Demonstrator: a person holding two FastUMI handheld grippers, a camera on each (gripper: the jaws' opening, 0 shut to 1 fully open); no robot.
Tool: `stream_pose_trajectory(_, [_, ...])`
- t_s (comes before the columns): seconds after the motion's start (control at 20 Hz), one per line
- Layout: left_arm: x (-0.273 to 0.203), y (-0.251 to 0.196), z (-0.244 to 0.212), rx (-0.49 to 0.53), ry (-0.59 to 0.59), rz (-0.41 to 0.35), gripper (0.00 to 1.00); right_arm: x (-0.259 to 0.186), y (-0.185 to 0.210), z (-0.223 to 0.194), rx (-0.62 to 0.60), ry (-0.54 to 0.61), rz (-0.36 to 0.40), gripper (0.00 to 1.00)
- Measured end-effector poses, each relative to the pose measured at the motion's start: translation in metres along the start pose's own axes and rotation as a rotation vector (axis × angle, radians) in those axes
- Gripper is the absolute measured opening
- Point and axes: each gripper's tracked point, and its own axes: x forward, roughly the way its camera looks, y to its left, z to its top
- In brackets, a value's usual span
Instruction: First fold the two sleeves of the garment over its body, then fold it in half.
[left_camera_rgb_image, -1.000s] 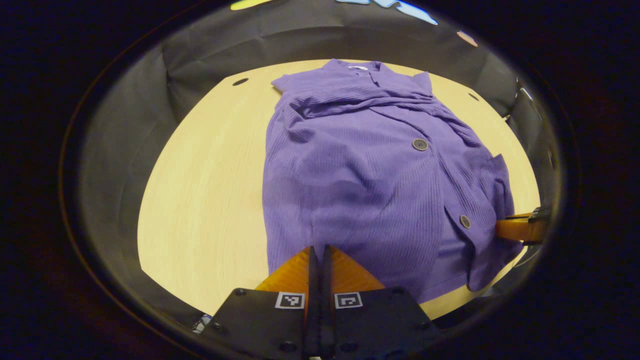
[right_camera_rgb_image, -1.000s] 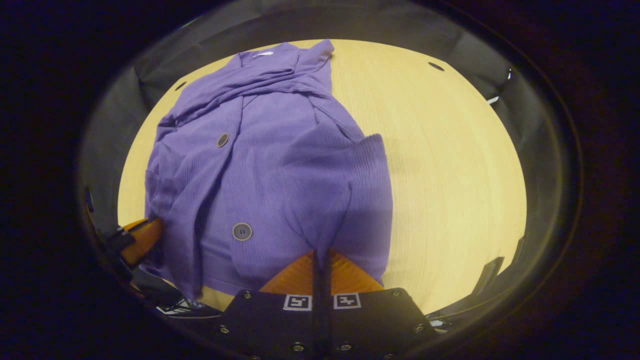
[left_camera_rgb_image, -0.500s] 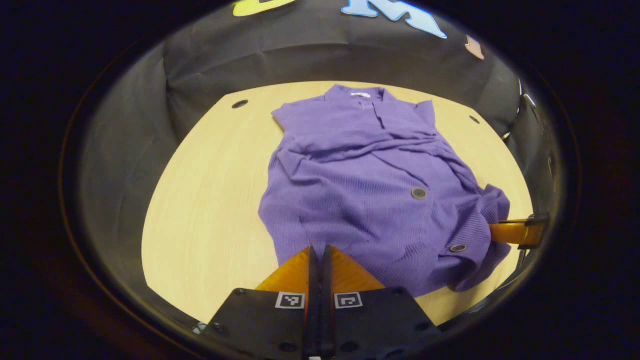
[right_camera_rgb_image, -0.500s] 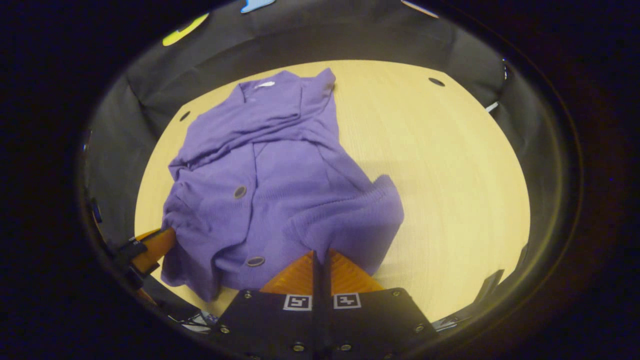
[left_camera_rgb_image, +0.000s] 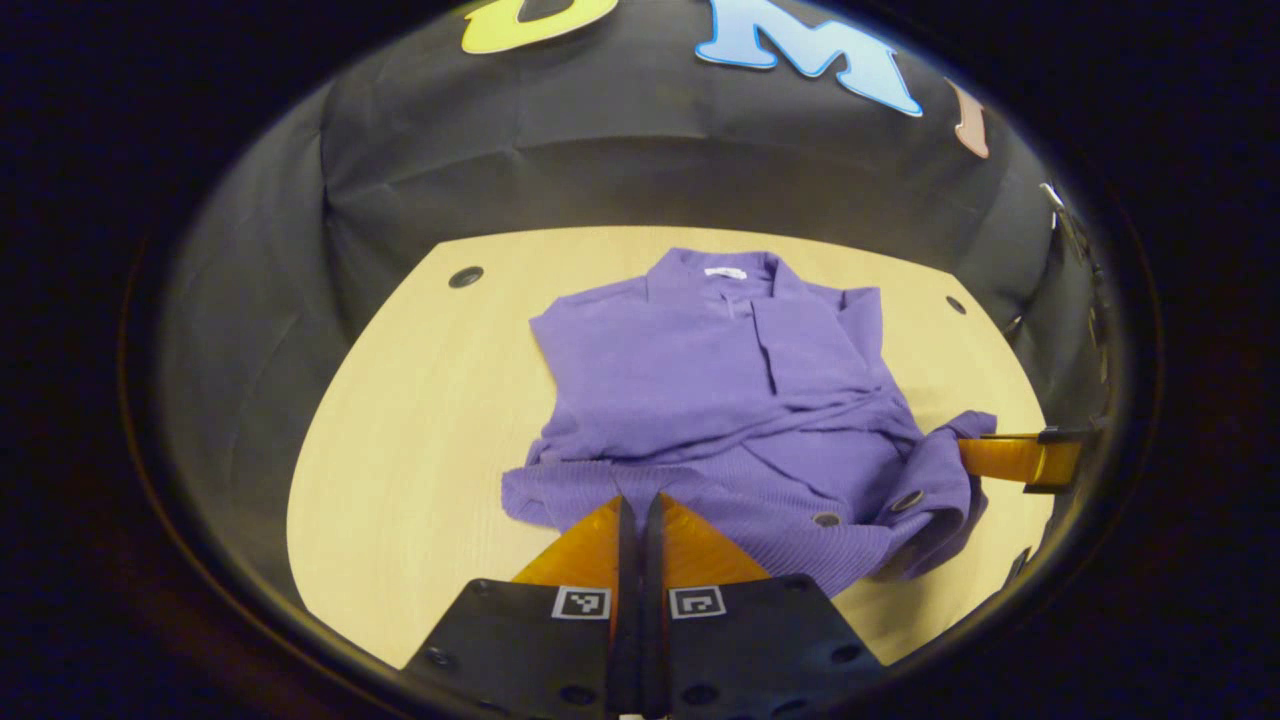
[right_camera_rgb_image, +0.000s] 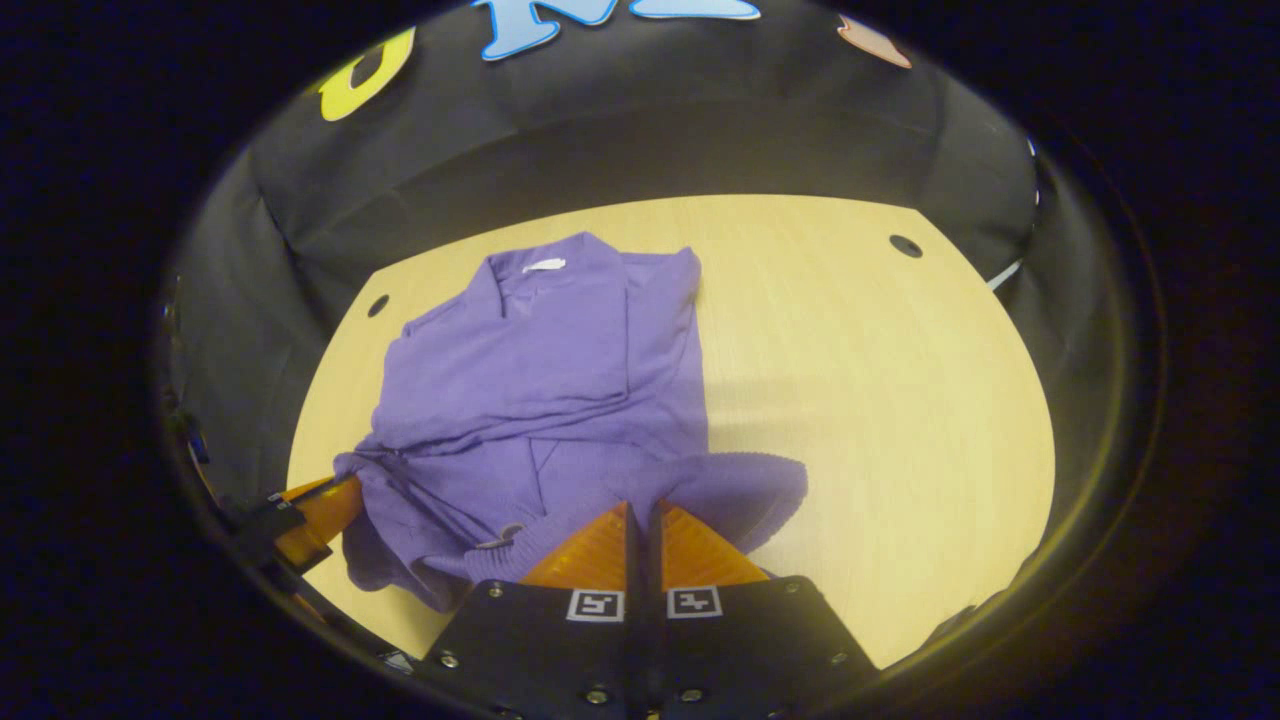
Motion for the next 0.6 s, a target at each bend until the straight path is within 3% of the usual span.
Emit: stream_pose_trajectory(0.6, [0.062,0.002,0.098,-0.016,-0.072,-0.001,0.07,0.039,-0.003,0.107,0.048,-0.106,0.001,0.01])
